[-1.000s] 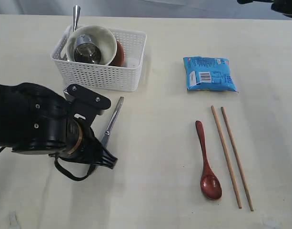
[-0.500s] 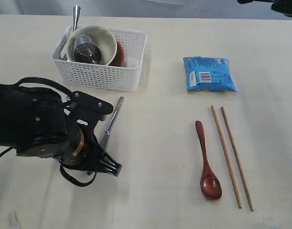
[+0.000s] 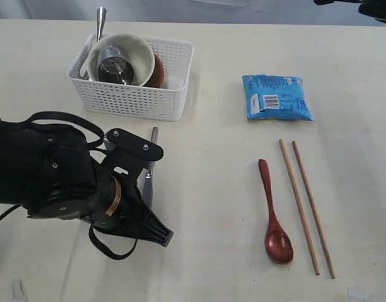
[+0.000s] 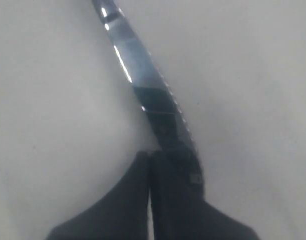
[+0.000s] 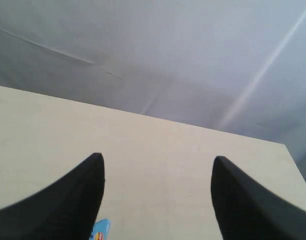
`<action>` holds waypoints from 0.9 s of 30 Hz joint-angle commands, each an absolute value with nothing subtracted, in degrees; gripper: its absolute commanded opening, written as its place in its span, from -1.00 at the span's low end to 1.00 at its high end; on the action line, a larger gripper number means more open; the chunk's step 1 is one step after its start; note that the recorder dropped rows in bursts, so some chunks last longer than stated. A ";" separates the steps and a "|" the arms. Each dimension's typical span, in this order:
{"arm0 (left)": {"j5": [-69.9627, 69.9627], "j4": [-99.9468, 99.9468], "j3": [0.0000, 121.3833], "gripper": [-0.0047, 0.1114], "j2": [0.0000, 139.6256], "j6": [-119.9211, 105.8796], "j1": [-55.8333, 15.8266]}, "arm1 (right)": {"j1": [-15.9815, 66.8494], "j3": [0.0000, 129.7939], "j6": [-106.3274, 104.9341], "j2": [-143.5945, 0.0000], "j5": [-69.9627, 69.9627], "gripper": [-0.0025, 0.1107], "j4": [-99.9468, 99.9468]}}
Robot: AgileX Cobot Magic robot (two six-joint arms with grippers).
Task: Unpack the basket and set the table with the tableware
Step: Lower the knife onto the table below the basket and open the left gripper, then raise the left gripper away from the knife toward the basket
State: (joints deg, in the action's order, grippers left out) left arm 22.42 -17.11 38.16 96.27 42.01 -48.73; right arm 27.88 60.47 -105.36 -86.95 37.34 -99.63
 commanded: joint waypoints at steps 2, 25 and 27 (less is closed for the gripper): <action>27.21 -19.89 38.03 -0.92 95.63 43.05 -49.23 | 27.55 60.21 -105.40 -86.62 37.32 0.08 -98.84; 3.80 -73.06 54.95 -0.92 78.18 77.74 -11.73 | 27.55 60.21 -105.34 -86.62 37.32 0.08 -98.84; -3.39 -72.64 55.60 -0.92 79.92 78.77 -6.61 | 27.55 60.21 -105.34 -86.62 37.22 0.08 -98.82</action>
